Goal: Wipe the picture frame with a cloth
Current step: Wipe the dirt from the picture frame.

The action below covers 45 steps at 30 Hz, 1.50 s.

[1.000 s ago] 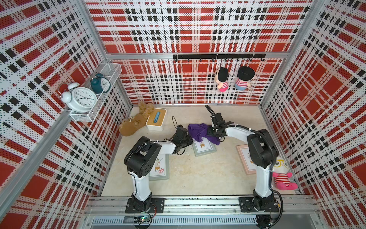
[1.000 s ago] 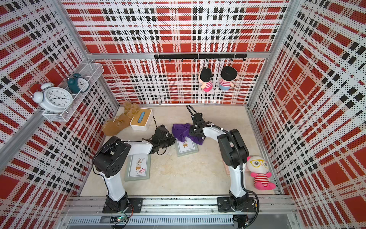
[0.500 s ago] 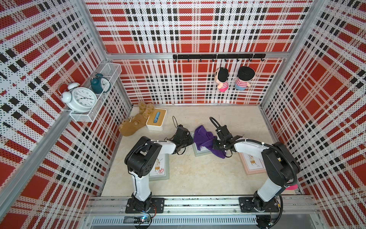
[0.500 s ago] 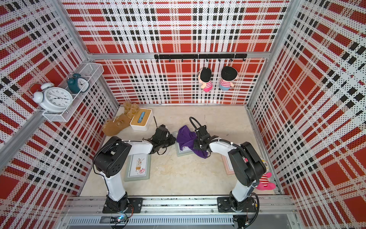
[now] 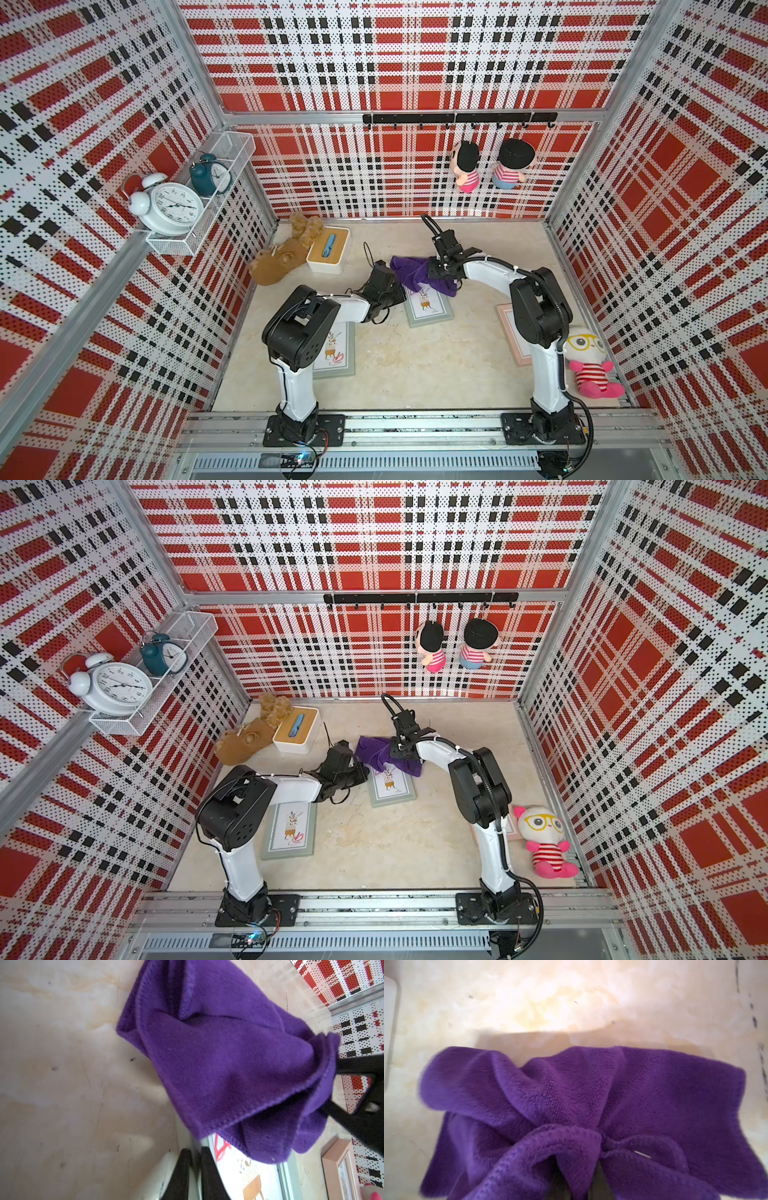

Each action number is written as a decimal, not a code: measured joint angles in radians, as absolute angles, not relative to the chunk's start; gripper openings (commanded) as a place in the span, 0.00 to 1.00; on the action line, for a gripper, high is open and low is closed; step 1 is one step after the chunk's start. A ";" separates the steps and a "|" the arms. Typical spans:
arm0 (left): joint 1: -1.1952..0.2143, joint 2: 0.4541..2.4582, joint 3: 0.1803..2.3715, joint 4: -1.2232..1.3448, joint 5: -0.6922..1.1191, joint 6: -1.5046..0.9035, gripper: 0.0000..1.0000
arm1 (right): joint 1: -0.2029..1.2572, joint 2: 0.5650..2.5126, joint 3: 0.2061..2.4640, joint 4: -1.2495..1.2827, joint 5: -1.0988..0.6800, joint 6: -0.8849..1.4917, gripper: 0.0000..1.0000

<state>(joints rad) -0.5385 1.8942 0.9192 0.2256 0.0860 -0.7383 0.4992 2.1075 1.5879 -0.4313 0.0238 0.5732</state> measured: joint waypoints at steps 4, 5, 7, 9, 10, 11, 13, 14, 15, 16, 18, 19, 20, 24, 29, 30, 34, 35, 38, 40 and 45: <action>-0.545 1.895 0.924 0.226 0.102 -0.690 0.14 | 0.498 2.055 1.597 -0.440 0.062 0.569 0.01; -0.553 1.897 0.927 0.225 0.105 -0.676 0.13 | 0.494 2.020 1.576 -0.435 0.073 0.577 0.02; -0.571 1.898 0.932 0.220 0.114 -0.655 0.13 | 0.479 1.949 1.533 -0.426 0.096 0.595 0.03; -0.593 1.898 0.933 0.217 0.123 -0.639 0.13 | 0.455 1.887 1.504 -0.419 0.119 0.609 0.03; -0.604 1.897 0.933 0.217 0.126 -0.629 0.13 | 0.443 1.863 1.498 -0.419 0.131 0.615 0.02; -0.611 1.897 0.933 0.216 0.128 -0.621 0.13 | 0.434 1.847 1.499 -0.414 0.141 0.617 0.02; -0.622 1.896 0.933 0.215 0.133 -0.609 0.13 | 0.418 1.838 1.499 -0.404 0.157 0.619 0.02; -0.627 1.894 0.933 0.213 0.136 -0.599 0.14 | 0.413 1.838 1.498 -0.404 0.168 0.620 0.02; -0.628 1.893 0.933 0.211 0.139 -0.595 0.15 | 0.411 1.839 1.495 -0.404 0.171 0.619 0.02; -0.630 1.891 0.934 0.208 0.145 -0.591 0.16 | 0.411 1.840 1.491 -0.407 0.173 0.619 0.01; -0.632 1.887 0.945 0.183 0.159 -0.582 0.24 | 0.411 1.842 1.488 -0.414 0.168 0.615 0.00; -0.633 1.885 0.953 0.158 0.168 -0.577 0.30 | 0.411 1.843 1.486 -0.416 0.161 0.612 0.00; -0.635 1.885 0.963 0.130 0.177 -0.575 0.35 | 0.411 1.843 1.482 -0.415 0.155 0.608 0.00; -0.636 1.861 1.001 0.031 0.183 -0.582 0.57 | 0.412 1.838 1.430 -0.388 0.117 0.596 0.00; -0.637 1.755 1.019 -0.005 0.136 -0.630 0.66 | 0.412 1.836 1.351 -0.354 0.043 0.588 0.00; -0.638 1.728 1.013 -0.001 0.118 -0.650 0.67 | 0.412 1.836 1.339 -0.340 0.021 0.585 0.00; -0.639 1.643 0.960 0.017 0.077 -0.738 0.73 | 0.412 1.848 1.334 -0.286 -0.067 0.576 0.00; -0.640 1.634 0.947 0.025 0.076 -0.755 0.75 | 0.412 1.856 1.336 -0.270 -0.084 0.574 0.00; -0.650 1.630 0.923 0.048 0.077 -0.794 0.76 | 0.415 1.901 1.347 -0.212 -0.143 0.572 0.00; -0.660 1.630 0.913 0.059 0.078 -0.821 0.73 | 0.422 1.947 1.354 -0.184 -0.170 0.570 0.00; -0.668 1.639 0.872 0.147 0.094 -0.880 0.62 | 0.463 2.025 1.364 -0.173 -0.198 0.570 0.00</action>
<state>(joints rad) -0.6682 1.6394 0.8722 0.1467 0.0944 -0.8799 0.4633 2.0254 1.3643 -0.1734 -0.1982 0.5701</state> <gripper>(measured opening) 0.667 0.105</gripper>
